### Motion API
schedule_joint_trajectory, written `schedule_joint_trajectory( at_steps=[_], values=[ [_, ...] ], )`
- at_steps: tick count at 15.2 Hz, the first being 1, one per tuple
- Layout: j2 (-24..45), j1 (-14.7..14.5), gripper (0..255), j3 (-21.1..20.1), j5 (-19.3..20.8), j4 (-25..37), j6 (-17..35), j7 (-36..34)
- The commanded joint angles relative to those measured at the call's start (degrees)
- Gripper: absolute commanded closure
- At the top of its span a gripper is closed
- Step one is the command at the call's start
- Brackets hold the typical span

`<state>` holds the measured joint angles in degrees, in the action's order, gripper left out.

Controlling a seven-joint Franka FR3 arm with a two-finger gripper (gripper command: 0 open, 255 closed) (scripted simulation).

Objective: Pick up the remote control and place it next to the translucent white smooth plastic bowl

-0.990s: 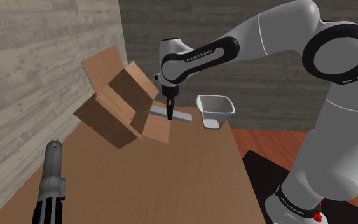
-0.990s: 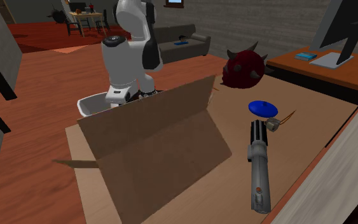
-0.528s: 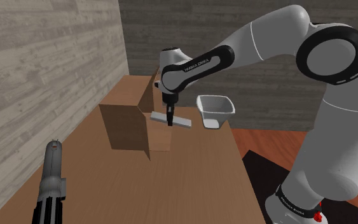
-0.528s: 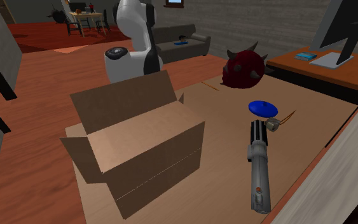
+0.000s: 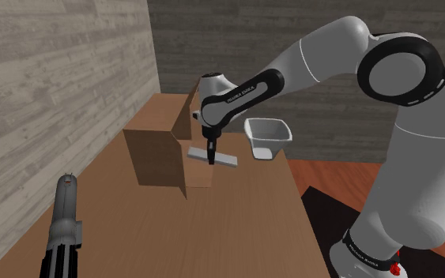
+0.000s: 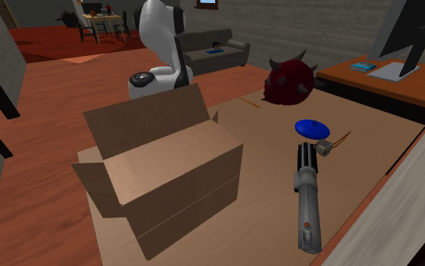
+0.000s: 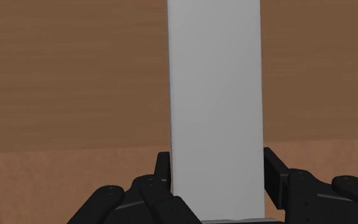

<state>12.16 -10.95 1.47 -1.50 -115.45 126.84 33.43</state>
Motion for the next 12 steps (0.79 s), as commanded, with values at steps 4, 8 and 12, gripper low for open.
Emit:
schedule_joint_trajectory(
  at_steps=[4, 8, 12],
  values=[
    [0.64, -0.05, 255, -0.05, -0.03, -0.46, 1.14, -0.06],
    [0.64, -0.04, 255, -0.06, -0.03, -0.46, 1.14, -0.06],
    [0.67, -0.03, 0, -0.05, -0.03, -0.46, 1.17, -0.04]
  ],
)
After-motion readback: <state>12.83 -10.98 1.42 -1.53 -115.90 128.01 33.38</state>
